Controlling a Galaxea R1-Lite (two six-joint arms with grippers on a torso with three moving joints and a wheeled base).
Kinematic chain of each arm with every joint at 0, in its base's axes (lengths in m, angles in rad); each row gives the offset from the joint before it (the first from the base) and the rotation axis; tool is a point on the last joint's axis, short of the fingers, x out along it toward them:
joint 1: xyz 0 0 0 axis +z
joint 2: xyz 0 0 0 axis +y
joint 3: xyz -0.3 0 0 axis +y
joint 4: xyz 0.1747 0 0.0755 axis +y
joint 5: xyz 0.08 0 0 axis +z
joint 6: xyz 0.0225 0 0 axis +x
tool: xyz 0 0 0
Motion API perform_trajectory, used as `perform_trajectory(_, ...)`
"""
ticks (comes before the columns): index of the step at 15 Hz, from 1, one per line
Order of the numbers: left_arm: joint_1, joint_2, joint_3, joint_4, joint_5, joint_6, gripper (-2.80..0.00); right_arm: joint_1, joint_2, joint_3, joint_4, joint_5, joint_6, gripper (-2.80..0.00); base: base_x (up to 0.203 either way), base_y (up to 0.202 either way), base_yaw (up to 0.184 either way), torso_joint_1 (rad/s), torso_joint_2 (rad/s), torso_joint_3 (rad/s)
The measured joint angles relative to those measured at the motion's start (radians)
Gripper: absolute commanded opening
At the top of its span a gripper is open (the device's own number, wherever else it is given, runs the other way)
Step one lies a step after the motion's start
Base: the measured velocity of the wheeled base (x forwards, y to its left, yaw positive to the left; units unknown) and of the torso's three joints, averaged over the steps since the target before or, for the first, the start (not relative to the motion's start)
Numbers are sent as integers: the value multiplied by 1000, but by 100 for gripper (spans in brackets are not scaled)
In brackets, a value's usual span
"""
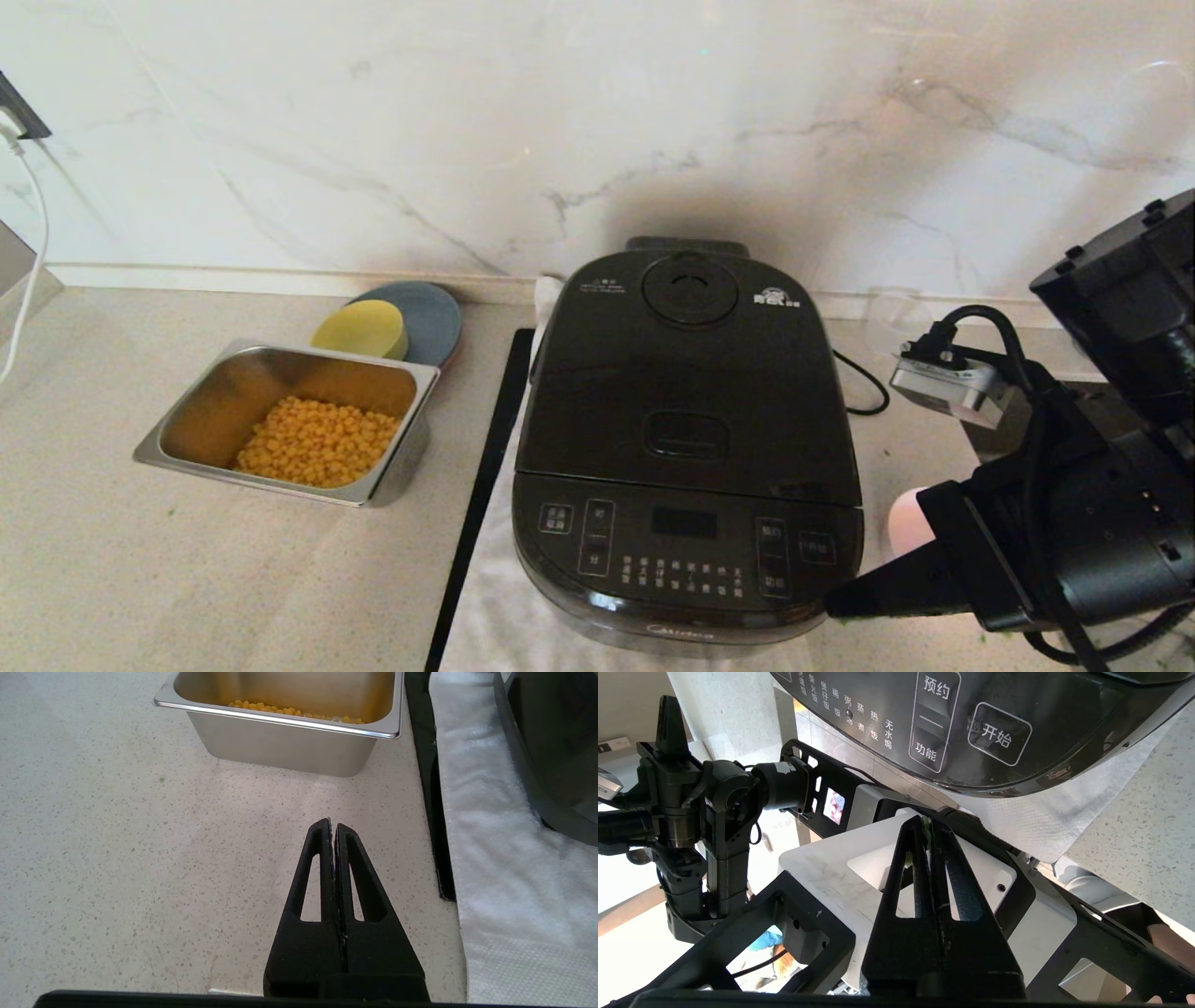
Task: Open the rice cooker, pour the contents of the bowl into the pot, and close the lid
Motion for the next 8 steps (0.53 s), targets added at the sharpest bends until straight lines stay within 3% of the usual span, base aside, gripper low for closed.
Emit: perform_trajectory(8, 0, 0, 0, 0, 0, 0, -280, -18, -2, -31, -3, -1, 0, -280, 0, 0, 0, 0, 0, 0)
